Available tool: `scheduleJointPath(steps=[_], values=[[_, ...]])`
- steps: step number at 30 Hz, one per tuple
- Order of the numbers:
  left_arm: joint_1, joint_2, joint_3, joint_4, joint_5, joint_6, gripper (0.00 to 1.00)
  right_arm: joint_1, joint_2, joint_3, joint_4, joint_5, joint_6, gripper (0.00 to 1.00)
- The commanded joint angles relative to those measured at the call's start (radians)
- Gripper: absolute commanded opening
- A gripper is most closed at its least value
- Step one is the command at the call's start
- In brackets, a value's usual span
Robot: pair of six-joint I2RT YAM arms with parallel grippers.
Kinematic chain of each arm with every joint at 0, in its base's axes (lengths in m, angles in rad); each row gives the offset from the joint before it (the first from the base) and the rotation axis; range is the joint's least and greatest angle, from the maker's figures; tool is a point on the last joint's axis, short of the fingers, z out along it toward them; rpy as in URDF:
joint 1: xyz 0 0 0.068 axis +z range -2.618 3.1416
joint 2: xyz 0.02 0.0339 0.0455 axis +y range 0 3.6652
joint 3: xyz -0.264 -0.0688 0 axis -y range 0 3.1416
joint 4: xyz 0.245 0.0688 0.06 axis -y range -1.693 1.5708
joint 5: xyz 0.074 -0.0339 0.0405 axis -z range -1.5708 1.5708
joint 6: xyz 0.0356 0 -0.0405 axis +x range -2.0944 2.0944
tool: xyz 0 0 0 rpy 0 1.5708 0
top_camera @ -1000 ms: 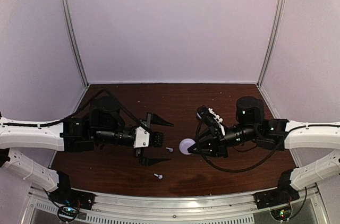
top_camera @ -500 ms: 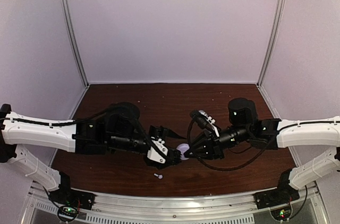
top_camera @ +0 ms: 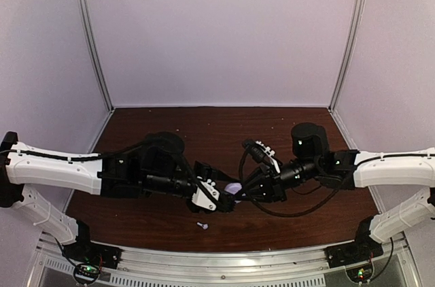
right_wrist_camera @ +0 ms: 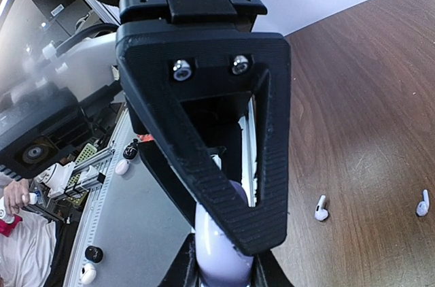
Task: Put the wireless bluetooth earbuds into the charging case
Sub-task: Pass from the right arm to the left
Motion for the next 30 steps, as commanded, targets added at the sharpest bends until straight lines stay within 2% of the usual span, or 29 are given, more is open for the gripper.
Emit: scheduleJointPath(steps=[1,3,5,9,13,20,25,30], values=[[-0.004,0.002,0.016,0.047,-0.031,0.002,0.38,-0.006,-0.003,0.026,0.016,-0.021,0.014,0.23],[-0.006,-0.003,-0.005,0.121,-0.069,-0.035,0.34,-0.006,-0.008,0.024,0.034,-0.015,0.019,0.30],[-0.006,-0.016,-0.032,0.190,-0.080,-0.073,0.33,-0.009,-0.020,0.017,0.061,0.000,0.030,0.41],[-0.006,-0.034,-0.080,0.342,-0.154,-0.146,0.30,-0.022,-0.043,-0.019,0.168,0.018,0.091,0.48],[-0.006,-0.054,-0.125,0.479,-0.181,-0.196,0.29,-0.047,-0.059,-0.074,0.354,0.039,0.196,0.49],[-0.006,-0.031,-0.150,0.635,-0.300,-0.176,0.29,-0.057,-0.014,-0.120,0.661,0.088,0.340,0.46],[-0.006,0.006,-0.131,0.670,-0.318,-0.148,0.27,-0.057,0.037,-0.116,0.782,0.080,0.401,0.41],[-0.006,0.031,-0.117,0.682,-0.312,-0.143,0.25,-0.058,0.047,-0.122,0.796,0.075,0.406,0.36]])
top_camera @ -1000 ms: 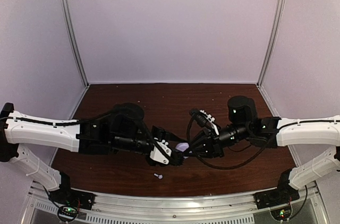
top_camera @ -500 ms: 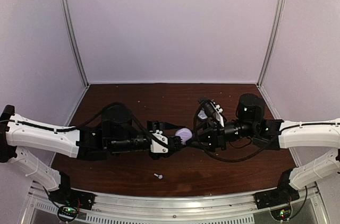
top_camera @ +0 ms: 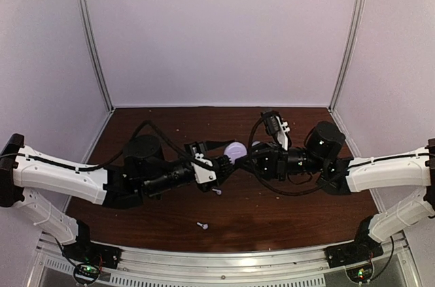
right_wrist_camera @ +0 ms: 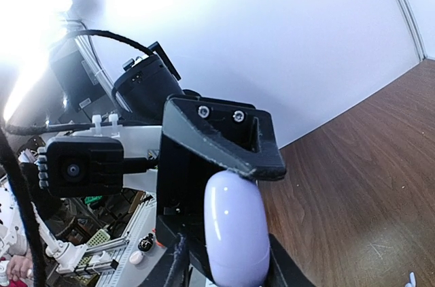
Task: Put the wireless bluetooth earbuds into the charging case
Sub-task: Pass from the right arm to the left, then pass from the left arm to the right
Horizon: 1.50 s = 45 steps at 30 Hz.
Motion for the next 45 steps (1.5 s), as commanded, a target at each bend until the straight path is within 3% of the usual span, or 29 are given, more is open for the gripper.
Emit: scheduleJointPath(steps=[1,15,17,22,26,34,45], values=[[-0.003,0.030,0.029,0.076,-0.018,0.013,0.24,-0.002,-0.003,-0.009,0.100,0.000,0.035,0.34],[-0.005,0.024,0.022,0.049,0.010,0.049,0.24,-0.010,-0.002,-0.018,0.162,-0.001,0.078,0.14],[-0.005,0.021,0.023,0.032,0.017,0.043,0.30,-0.012,-0.007,-0.018,0.152,-0.001,0.071,0.11],[-0.003,-0.040,-0.012,0.006,0.031,-0.059,0.61,-0.025,-0.046,-0.007,0.004,0.020,-0.037,0.08],[0.011,-0.109,-0.023,-0.072,0.037,-0.203,0.68,-0.025,-0.097,0.019,-0.227,0.095,-0.244,0.07],[0.168,-0.103,0.108,-0.309,0.338,-0.526,0.69,-0.025,-0.145,0.028,-0.424,0.176,-0.457,0.06],[0.189,0.063,0.231,-0.374,0.510,-0.588,0.61,-0.022,-0.147,0.037,-0.484,0.188,-0.527,0.03]])
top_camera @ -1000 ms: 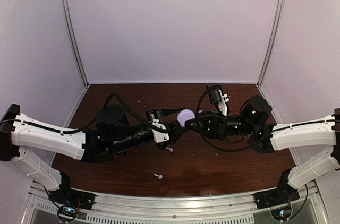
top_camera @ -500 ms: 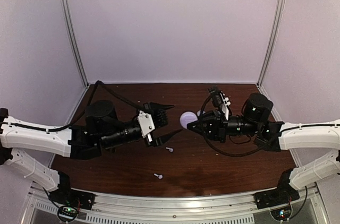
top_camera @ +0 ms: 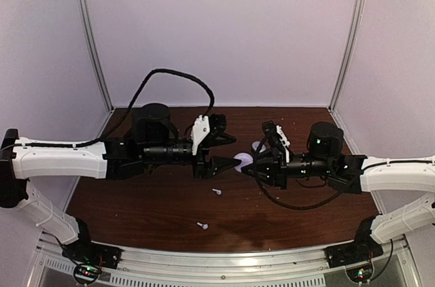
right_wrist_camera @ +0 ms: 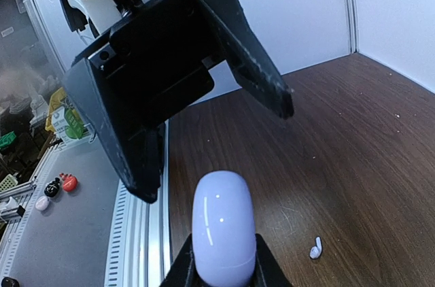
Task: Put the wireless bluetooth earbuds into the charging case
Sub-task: Pass from the left arm to the right, then open the charging case.
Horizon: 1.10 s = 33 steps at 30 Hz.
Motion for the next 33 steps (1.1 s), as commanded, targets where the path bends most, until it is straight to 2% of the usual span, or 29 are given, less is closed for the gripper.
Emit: scheduleJointPath(steps=[1,9,19,33], values=[[0.001,0.052,0.049,-0.024,0.077,-0.046,0.61,0.001,-0.018,0.033,-0.027,0.017,-0.047,0.03],[0.011,0.084,0.069,-0.035,0.031,-0.062,0.56,0.016,-0.034,0.019,-0.022,0.004,-0.067,0.03],[0.066,0.039,0.026,0.026,0.017,-0.114,0.50,0.046,-0.040,0.013,-0.051,-0.010,-0.115,0.00],[0.091,0.022,0.000,0.032,0.028,-0.120,0.52,0.059,-0.072,-0.015,-0.035,0.029,-0.149,0.00]])
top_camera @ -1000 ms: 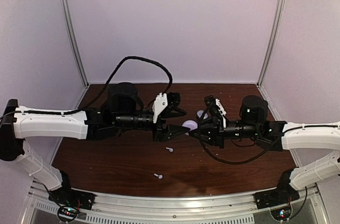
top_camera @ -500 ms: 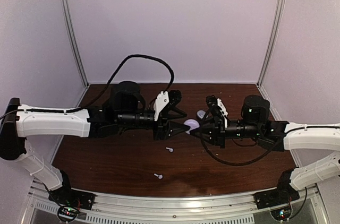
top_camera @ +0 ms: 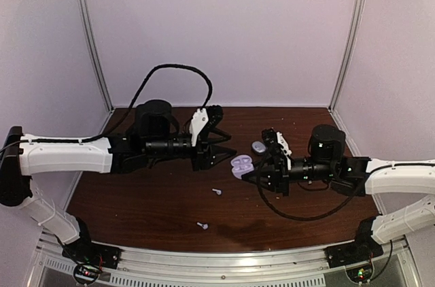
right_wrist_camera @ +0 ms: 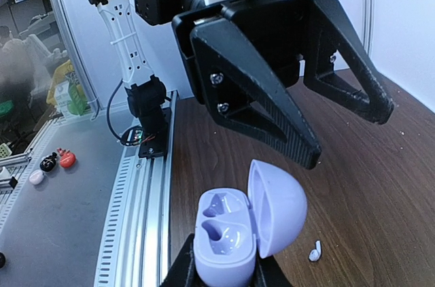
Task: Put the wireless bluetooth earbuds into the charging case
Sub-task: Open the charging case, then move the left earbud to the center of the board.
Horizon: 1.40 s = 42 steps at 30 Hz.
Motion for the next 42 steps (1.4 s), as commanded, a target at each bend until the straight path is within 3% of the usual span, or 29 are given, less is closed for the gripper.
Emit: scheduleJointPath(steps=[1,8,11,17,25,32,42], values=[[0.023,-0.044,-0.032,0.056,0.003,-0.010,0.53,0.004,-0.040,-0.022,0.037,0.017,-0.029,0.00],[0.092,-0.089,-0.122,0.024,0.018,-0.078,0.59,0.001,-0.073,-0.077,0.088,0.064,-0.029,0.00],[0.095,-0.071,-0.132,-0.082,-0.008,-0.050,0.59,-0.005,-0.083,-0.096,0.094,0.068,-0.023,0.00],[0.099,0.061,-0.019,-0.471,-0.077,0.112,0.57,-0.024,-0.114,-0.139,0.112,0.047,0.013,0.00],[0.095,0.120,-0.015,-0.607,0.082,0.214,0.51,-0.037,-0.156,-0.183,0.123,0.054,0.043,0.00],[0.026,0.155,-0.002,-0.681,0.066,0.271,0.43,-0.059,-0.184,-0.196,0.111,0.060,0.053,0.00],[-0.109,0.248,0.074,-0.810,-0.075,0.320,0.38,-0.092,-0.225,-0.202,0.092,0.060,0.063,0.00]])
